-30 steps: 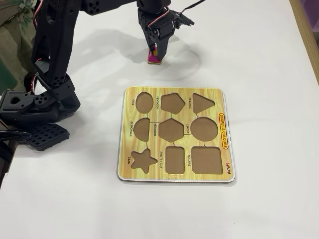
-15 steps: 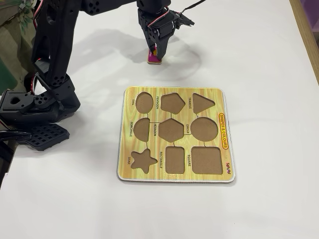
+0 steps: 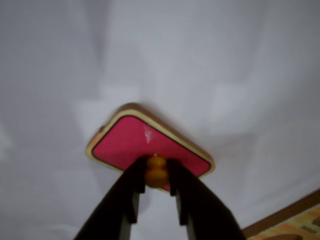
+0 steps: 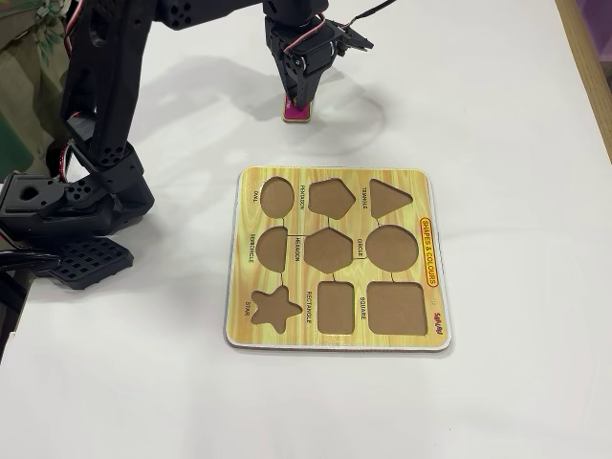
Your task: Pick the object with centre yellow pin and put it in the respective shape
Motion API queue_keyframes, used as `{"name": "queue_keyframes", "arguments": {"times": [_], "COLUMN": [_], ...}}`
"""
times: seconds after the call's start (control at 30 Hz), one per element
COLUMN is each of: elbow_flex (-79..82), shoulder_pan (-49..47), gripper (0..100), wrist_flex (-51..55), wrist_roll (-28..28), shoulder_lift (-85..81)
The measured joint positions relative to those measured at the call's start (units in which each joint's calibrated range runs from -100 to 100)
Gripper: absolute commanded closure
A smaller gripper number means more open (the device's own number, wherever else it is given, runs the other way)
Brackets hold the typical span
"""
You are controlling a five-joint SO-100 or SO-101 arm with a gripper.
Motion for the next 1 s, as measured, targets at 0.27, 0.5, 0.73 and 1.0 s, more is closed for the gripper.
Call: {"name": "queue_keyframes", "arguments": {"times": [0.27, 0.5, 0.73, 1.0], "elbow_flex": [0.0, 7.1, 12.77, 21.85], "shoulder_pan": [4.02, 12.07, 23.48, 39.48], "gripper": [99, 99, 99, 99], "wrist_flex": [0.0, 0.0, 0.0, -0.43], "wrist_roll": [0.0, 2.86, 8.37, 8.06], "shoulder_lift": [-0.34, -7.73, -15.29, -24.83]}}
